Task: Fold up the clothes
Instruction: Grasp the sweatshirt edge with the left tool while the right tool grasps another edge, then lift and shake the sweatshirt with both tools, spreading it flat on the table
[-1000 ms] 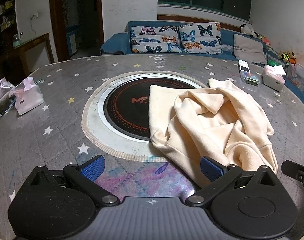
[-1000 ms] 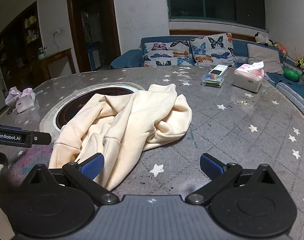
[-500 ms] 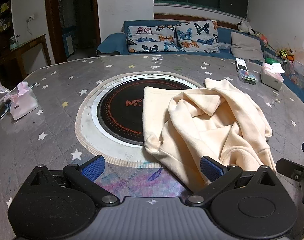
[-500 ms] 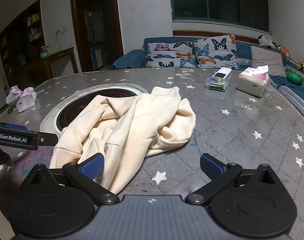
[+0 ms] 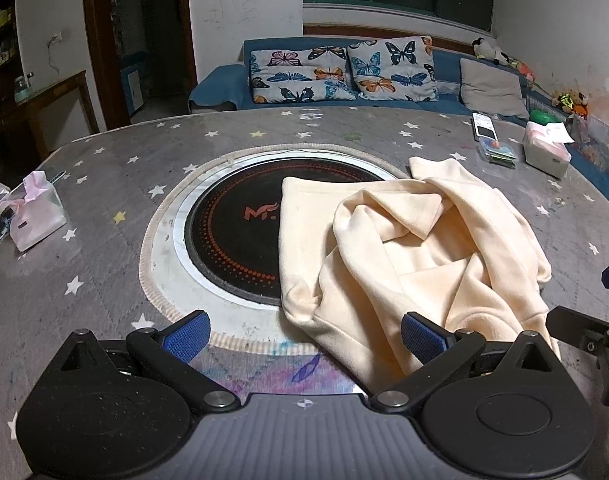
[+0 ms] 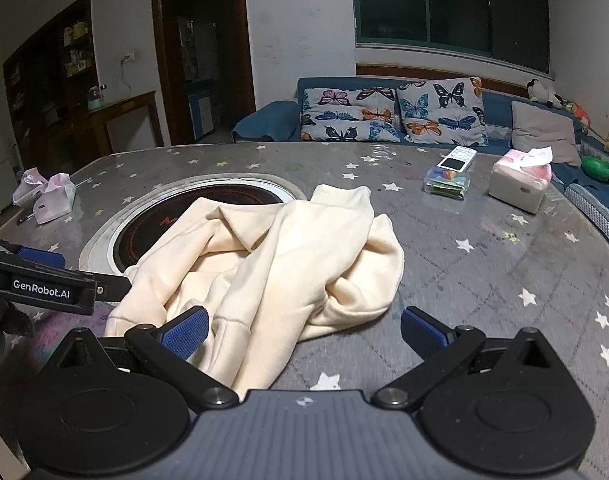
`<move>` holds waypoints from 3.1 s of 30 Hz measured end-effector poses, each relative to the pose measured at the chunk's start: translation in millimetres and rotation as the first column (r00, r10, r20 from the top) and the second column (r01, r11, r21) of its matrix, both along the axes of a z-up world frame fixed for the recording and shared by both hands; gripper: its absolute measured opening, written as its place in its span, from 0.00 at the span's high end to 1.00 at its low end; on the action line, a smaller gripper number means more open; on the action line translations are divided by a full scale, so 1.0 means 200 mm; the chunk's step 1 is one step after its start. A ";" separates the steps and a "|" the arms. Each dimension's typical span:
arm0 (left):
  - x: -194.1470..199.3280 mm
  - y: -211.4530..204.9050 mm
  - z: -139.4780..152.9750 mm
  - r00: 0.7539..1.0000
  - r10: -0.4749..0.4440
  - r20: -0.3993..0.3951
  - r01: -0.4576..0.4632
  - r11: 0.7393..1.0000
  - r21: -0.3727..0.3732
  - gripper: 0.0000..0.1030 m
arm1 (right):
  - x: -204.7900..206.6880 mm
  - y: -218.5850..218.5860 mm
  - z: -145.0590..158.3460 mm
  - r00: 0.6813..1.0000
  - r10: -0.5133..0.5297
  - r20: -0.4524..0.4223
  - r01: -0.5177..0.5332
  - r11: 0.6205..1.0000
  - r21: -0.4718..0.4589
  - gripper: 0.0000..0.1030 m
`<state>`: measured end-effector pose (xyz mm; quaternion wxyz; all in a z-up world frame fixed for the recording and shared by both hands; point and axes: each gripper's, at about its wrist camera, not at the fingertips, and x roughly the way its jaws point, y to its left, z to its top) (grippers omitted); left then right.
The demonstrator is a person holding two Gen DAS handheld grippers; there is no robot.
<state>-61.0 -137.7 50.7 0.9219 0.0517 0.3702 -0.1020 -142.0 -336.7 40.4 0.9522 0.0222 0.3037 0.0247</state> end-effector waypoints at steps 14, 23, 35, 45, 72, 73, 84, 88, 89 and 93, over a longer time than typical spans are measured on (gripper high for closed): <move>0.21 -0.05 0.03 0.998 -0.022 0.060 0.020 0.999 0.033 0.00 | 0.23 -0.03 0.06 1.000 0.027 0.002 -0.027 1.000 -0.010 0.03; 0.43 -0.13 0.01 0.992 -0.110 0.055 0.111 0.994 -0.014 0.17 | 0.46 -0.03 0.09 0.998 0.068 -0.013 -0.068 0.998 -0.014 0.18; 0.64 -0.22 -0.12 0.972 -0.231 -0.033 0.229 0.972 -0.060 0.51 | 0.63 -0.02 0.06 0.990 0.127 -0.060 -0.127 0.992 -0.005 0.36; 0.61 -0.19 -0.11 0.966 -0.257 0.008 0.257 0.960 -0.115 0.89 | 0.69 0.04 -0.03 0.977 0.173 -0.123 -0.173 0.985 0.008 0.64; 0.08 0.60 0.15 0.975 0.176 0.134 -0.146 0.966 -0.213 0.91 | -0.08 -0.49 0.11 0.975 -0.221 0.032 0.216 0.969 0.119 0.98; 0.05 0.64 0.14 0.973 0.199 0.120 -0.170 0.962 -0.215 0.91 | -0.12 -0.52 0.10 0.970 -0.242 0.017 0.238 0.963 0.130 0.98; -0.05 0.71 0.06 0.971 0.235 0.043 -0.225 0.961 -0.161 0.87 | -0.26 -0.65 0.01 0.939 -0.337 -0.065 0.340 0.939 0.050 0.76; -0.08 0.63 0.12 0.984 0.156 0.088 -0.139 0.975 -0.175 0.83 | -0.19 -0.56 0.04 0.969 -0.243 -0.034 0.243 0.970 -0.016 0.71; -0.09 0.60 0.13 0.988 0.118 0.096 -0.100 0.979 -0.180 0.82 | -0.16 -0.53 0.04 0.977 -0.211 -0.036 0.211 0.977 -0.025 0.71; -0.12 0.43 0.13 0.995 -0.058 0.082 0.073 0.977 -0.202 0.81 | -0.04 -0.43 -0.02 0.991 -0.111 -0.073 0.106 0.992 -0.071 0.71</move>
